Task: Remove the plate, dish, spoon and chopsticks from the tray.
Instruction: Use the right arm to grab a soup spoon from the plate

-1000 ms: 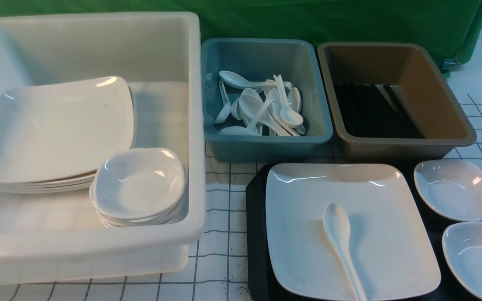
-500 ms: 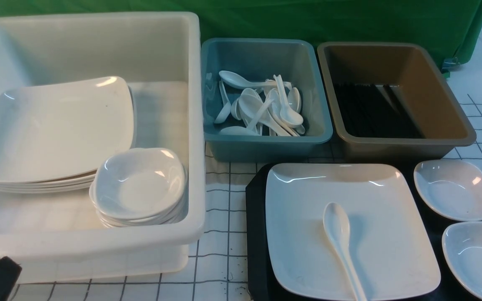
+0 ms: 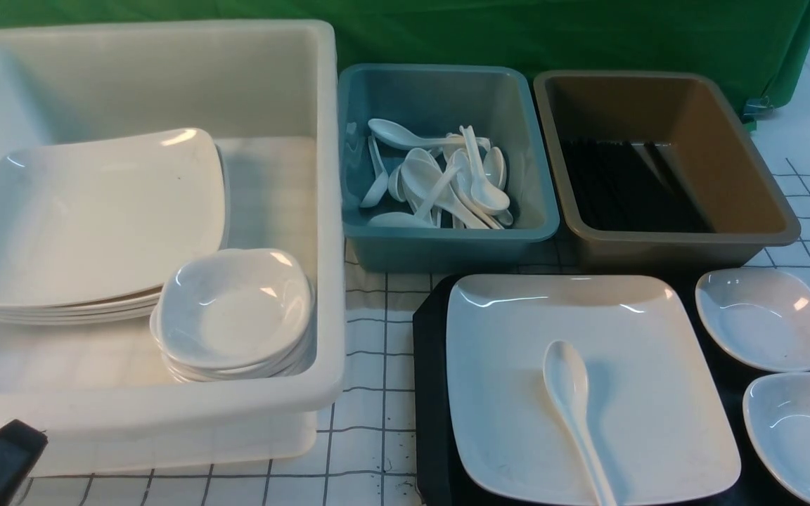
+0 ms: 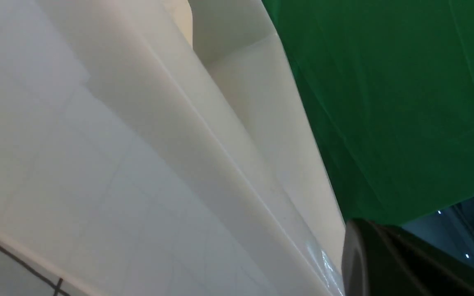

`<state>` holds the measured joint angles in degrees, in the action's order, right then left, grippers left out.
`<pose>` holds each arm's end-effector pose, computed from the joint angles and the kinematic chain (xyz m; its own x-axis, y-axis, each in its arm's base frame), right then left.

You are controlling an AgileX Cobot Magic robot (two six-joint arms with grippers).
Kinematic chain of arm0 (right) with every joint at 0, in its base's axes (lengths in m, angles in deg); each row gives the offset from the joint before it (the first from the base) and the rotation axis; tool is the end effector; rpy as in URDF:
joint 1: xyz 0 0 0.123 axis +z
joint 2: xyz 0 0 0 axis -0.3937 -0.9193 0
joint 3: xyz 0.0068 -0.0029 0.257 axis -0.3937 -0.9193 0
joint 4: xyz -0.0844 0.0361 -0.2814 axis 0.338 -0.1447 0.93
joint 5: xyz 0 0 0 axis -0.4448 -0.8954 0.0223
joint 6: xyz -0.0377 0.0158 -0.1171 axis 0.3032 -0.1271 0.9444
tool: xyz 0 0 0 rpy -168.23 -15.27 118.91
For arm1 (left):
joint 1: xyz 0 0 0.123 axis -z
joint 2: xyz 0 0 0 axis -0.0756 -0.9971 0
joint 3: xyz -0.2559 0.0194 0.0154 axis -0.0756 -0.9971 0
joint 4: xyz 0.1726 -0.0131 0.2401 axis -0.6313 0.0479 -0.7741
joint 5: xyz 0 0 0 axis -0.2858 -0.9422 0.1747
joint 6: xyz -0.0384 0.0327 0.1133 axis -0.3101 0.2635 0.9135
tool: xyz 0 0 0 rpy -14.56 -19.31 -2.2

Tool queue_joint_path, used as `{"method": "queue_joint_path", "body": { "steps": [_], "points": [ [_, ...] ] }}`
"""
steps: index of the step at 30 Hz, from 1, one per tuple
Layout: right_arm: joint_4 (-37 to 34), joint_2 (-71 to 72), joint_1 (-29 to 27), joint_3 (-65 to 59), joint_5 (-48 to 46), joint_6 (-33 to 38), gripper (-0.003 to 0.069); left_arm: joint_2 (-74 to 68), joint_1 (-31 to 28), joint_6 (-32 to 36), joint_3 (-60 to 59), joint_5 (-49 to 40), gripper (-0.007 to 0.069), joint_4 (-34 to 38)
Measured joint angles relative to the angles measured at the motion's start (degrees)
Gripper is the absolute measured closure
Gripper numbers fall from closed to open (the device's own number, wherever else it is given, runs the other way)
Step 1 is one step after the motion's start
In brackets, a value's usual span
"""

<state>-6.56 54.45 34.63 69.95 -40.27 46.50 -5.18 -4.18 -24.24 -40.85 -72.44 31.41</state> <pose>0.1849 0.0509 0.3102 -0.3775 -0.1767 -0.9090 -0.3316 0.9423 -0.0455 0.1609 -0.0200 0.1956 -0.1713 -0.8613 -0.4783 0.0212 0.4821 -0.8759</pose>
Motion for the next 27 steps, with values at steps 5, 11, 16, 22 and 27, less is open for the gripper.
{"method": "queue_joint_path", "body": {
  "steps": [5,11,16,22,27],
  "points": [
    [0.0,-0.99,0.0,0.0,-0.31,-0.07,0.0555,0.0,0.0,-0.06,0.0,0.57,0.0603,-3.67],
    [0.0,-2.92,0.0,0.11,-1.86,-0.07,0.0554,0.0,0.0,-0.06,0.0,0.86,0.0603,-5.11],
    [0.0,-6.58,0.0,2.03,-5.42,0.01,0.0551,0.0,0.0,-0.06,0.0,1.04,0.0603,-5.39],
    [-0.07,-13.36,0.0,4.56,-14.71,-1.24,0.0547,0.0,0.0,-0.06,0.0,1.04,0.0603,-5.75],
    [-0.07,-22.13,0.0,4.69,-26.68,-4.22,0.0545,0.0,0.0,-0.06,0.0,1.04,0.0603,-5.88]
  ]
}}
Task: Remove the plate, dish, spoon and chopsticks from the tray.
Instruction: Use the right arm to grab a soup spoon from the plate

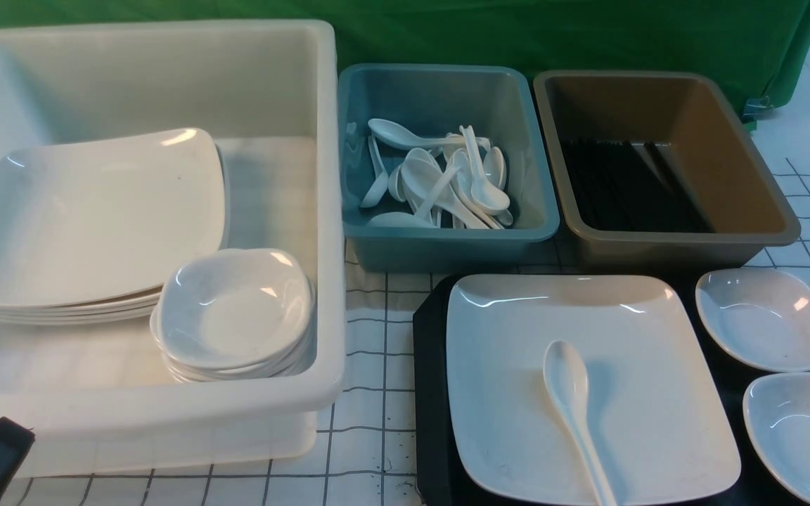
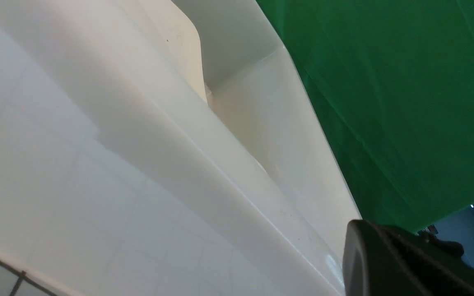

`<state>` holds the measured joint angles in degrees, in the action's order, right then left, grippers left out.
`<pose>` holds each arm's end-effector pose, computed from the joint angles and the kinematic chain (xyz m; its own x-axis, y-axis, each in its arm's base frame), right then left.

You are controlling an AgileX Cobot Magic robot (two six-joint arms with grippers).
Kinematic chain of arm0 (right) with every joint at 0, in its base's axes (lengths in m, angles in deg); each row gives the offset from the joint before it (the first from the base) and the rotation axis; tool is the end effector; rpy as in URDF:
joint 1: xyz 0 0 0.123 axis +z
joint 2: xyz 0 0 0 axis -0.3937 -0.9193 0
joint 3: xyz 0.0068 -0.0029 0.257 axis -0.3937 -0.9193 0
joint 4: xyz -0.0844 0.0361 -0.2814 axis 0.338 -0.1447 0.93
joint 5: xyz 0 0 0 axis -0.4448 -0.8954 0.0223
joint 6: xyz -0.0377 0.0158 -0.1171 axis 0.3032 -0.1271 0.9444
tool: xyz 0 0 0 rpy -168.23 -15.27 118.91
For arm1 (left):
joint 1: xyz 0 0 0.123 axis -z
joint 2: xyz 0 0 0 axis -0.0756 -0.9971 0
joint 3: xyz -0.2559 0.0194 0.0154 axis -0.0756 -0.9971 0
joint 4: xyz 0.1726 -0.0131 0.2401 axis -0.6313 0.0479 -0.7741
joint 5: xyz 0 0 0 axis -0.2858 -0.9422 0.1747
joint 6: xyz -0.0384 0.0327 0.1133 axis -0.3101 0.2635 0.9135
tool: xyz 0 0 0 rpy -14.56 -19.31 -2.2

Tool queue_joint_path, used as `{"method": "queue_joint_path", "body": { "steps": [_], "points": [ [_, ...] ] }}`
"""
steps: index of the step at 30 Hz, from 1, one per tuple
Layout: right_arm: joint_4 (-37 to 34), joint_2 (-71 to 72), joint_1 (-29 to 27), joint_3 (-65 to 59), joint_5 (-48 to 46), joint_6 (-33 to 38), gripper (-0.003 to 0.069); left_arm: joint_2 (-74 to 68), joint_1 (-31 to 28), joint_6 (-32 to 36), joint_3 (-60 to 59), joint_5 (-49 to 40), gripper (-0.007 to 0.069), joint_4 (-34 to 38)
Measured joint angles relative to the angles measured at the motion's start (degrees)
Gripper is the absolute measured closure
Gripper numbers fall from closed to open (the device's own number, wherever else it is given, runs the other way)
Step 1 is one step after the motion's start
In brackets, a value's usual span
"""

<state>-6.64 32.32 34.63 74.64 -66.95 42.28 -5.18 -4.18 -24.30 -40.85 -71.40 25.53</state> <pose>0.2009 0.0607 0.2242 -0.8884 -0.2681 -0.3727 -0.3311 0.9365 0.1157 0.1614 -0.0166 0.1954 -0.1468 -0.8124 -0.5642 0.0212 0.5677 -0.8230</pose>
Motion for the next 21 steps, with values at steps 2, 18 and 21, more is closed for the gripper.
{"method": "queue_joint_path", "body": {
  "steps": [2,18,21],
  "points": [
    [-0.16,-3.2,0.0,0.0,-2.19,-1.43,0.0545,0.0,0.0,0.0,0.0,0.0,0.0603,-0.12],
    [-7.1,-17.77,15.35,0.22,9.44,-3.4,0.0363,0.0,0.0,0.0,0.0,-0.1,0.0603,-1.09],
    [-3.63,-22.53,20.01,0.7,11.31,-8.28,0.032,0.0,0.0,0.0,0.0,-0.76,0.0603,-1.09]
  ]
}}
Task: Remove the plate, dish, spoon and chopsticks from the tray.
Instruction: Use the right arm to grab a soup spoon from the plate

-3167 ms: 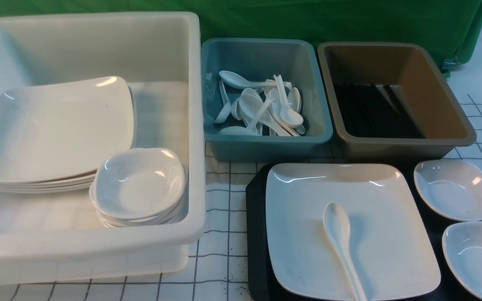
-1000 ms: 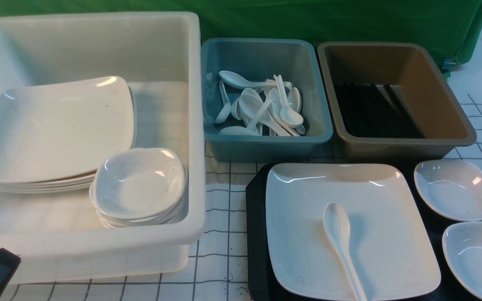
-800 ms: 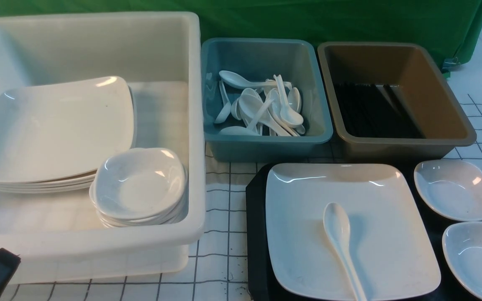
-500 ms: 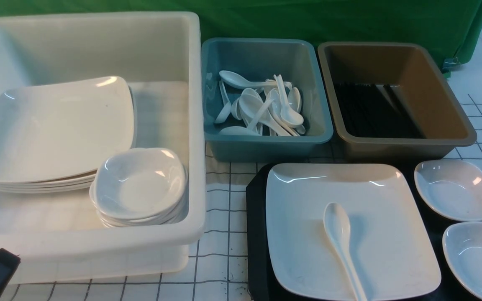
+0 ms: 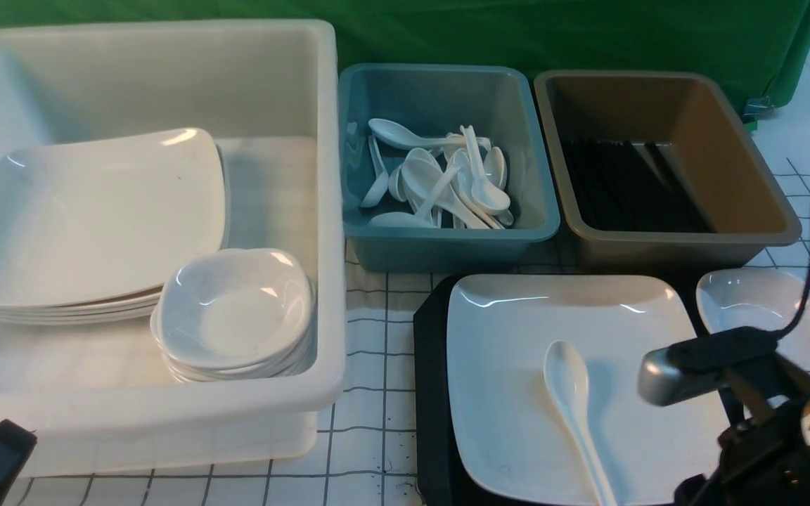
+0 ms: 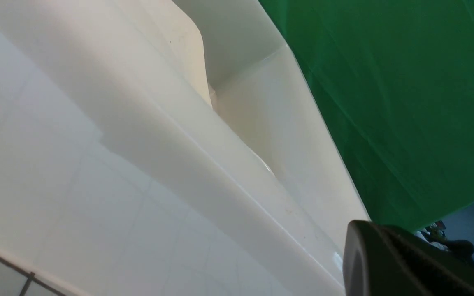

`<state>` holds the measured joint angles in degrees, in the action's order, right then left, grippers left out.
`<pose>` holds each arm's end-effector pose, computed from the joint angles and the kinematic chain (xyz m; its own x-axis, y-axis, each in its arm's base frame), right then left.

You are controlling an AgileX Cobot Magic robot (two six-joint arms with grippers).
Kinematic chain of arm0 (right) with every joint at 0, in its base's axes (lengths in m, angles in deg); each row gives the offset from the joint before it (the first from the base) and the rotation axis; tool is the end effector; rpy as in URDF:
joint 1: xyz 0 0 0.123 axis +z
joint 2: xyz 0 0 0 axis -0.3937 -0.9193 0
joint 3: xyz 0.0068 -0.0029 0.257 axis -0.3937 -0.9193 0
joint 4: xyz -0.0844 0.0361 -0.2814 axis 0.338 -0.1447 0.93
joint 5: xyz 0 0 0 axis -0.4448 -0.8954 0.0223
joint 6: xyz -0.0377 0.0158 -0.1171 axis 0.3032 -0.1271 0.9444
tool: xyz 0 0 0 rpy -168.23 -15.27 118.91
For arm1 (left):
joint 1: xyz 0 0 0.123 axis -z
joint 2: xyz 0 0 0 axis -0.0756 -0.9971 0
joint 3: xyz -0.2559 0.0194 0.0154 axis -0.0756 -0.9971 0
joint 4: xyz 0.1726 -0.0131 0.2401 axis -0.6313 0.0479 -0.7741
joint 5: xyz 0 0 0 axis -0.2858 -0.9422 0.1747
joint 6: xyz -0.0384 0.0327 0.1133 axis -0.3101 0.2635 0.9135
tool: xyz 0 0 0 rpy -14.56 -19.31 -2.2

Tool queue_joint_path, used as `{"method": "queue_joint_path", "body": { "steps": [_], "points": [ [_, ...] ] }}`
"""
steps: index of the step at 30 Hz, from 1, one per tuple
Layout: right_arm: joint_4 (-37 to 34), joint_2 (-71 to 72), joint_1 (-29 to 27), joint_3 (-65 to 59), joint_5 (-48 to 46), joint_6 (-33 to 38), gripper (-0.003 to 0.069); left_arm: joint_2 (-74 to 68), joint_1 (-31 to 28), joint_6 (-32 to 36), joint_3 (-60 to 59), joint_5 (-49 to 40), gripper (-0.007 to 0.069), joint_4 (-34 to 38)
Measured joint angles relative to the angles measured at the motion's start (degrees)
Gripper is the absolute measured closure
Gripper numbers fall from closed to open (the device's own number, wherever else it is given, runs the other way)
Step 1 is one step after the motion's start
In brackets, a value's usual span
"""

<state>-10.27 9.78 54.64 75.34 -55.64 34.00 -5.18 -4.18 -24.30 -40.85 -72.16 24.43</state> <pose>0.2091 0.1556 0.1426 -0.8986 -0.4055 -0.1675 -0.4343 0.8761 0.2095 0.1612 -0.0173 0.1938 -0.1582 -0.8000 -0.5788 0.0172 0.5838 -0.8117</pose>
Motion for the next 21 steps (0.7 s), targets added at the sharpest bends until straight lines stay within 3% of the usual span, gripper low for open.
{"method": "queue_joint_path", "body": {
  "steps": [4,7,21],
  "points": [
    [5.73,-6.4,4.53,3.31,0.67,-6.43,0.0184,0.0,0.0,0.0,0.0,-0.32,0.0603,-0.33],
    [7.19,-9.59,5.51,6.7,1.01,-7.57,0.0123,0.0,0.0,0.0,0.0,-0.32,0.0603,-0.95],
    [9.51,-20.34,5.72,12.94,4.0,-8.68,0.0097,0.0,0.0,0.0,0.0,-1.25,0.0603,-1.5]
  ]
}}
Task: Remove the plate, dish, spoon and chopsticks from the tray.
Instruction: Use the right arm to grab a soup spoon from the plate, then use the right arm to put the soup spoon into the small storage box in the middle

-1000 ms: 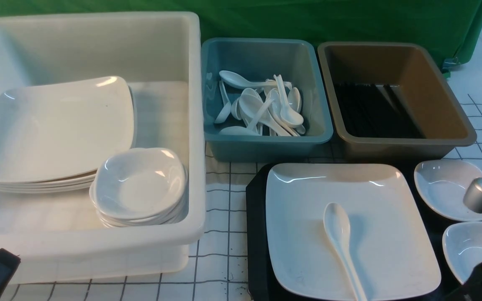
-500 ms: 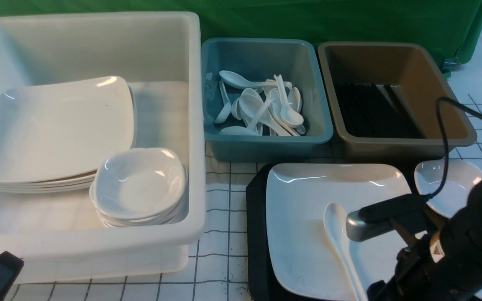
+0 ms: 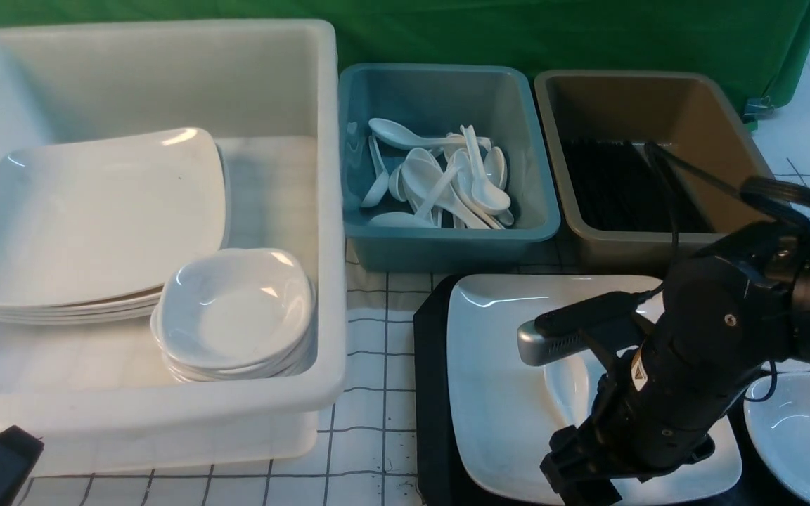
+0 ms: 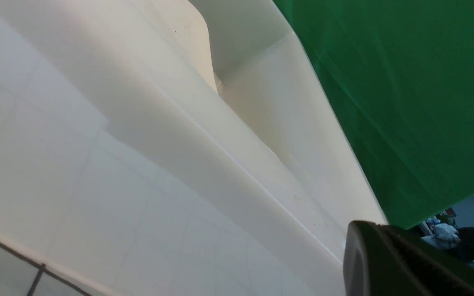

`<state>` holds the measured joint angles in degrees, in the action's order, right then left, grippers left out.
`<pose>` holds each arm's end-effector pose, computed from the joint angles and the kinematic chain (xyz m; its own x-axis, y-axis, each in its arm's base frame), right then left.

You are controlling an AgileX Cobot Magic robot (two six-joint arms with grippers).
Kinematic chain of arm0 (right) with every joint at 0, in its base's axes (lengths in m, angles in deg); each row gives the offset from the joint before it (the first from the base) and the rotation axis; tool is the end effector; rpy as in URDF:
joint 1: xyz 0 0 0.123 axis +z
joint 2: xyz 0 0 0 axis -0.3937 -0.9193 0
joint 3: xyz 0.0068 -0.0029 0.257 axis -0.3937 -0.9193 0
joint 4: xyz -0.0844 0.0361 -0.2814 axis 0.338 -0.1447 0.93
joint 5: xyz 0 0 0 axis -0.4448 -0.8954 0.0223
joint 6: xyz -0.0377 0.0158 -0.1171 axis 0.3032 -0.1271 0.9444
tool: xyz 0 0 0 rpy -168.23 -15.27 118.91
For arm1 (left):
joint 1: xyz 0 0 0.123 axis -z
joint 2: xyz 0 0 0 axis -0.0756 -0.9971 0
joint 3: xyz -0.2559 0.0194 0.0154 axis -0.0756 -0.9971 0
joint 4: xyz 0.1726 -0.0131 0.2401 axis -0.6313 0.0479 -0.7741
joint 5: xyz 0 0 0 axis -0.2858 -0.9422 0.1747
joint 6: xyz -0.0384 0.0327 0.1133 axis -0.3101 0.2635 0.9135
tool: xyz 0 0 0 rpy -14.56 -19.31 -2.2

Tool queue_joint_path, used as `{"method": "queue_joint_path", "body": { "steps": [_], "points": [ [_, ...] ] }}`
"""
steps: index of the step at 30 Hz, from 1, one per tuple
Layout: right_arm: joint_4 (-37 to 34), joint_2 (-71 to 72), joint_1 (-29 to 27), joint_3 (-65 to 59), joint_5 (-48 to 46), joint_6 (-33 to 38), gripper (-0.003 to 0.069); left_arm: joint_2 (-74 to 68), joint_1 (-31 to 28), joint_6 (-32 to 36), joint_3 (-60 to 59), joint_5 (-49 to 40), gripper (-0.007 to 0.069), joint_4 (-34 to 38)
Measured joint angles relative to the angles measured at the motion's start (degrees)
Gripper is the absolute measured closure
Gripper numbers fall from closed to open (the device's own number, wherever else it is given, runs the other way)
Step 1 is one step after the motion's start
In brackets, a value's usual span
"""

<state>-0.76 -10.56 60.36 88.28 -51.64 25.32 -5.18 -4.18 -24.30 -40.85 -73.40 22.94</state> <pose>0.2546 0.2017 0.1018 -0.8872 -0.4483 -0.1094 -0.4572 0.8861 0.0764 0.1608 -0.0184 0.1913 -0.1772 -0.7821 -0.5974 0.0108 0.6054 -0.7958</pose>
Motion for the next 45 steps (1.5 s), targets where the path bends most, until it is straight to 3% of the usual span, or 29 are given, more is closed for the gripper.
{"method": "queue_joint_path", "body": {
  "steps": [18,20,22,23,26,36,45],
  "points": [
    [3.45,-4.95,0.0,0.04,7.25,-1.48,0.0115,0.0,0.0,0.0,0.0,-0.2,0.0603,0.0],
    [3.76,-5.73,0.0,0.23,7.75,-1.52,0.0176,0.0,0.0,0.0,0.0,-0.2,0.0603,0.0],
    [3.8,-5.82,0.0,0.43,7.8,-1.52,0.0288,0.0,0.0,0.0,0.0,-0.2,0.0603,0.0],
    [3.8,-5.82,0.0,0.43,7.8,-1.52,0.0302,0.0,0.0,0.0,0.0,-0.2,0.0603,0.0],
    [3.8,-5.6,0.0,0.71,6.77,-1.37,0.0537,0.0,0.0,0.0,0.0,-0.2,0.0603,0.0],
    [3.8,1.35,0.0,12.41,2.71,0.13,0.0527,0.0,0.0,0.0,0.0,-0.59,0.0603,0.0],
    [4.23,-8.65,-1.39,30.36,19.25,4.71,0.0527,0.0,0.0,0.0,0.0,-0.86,0.0603,0.0]
  ]
}}
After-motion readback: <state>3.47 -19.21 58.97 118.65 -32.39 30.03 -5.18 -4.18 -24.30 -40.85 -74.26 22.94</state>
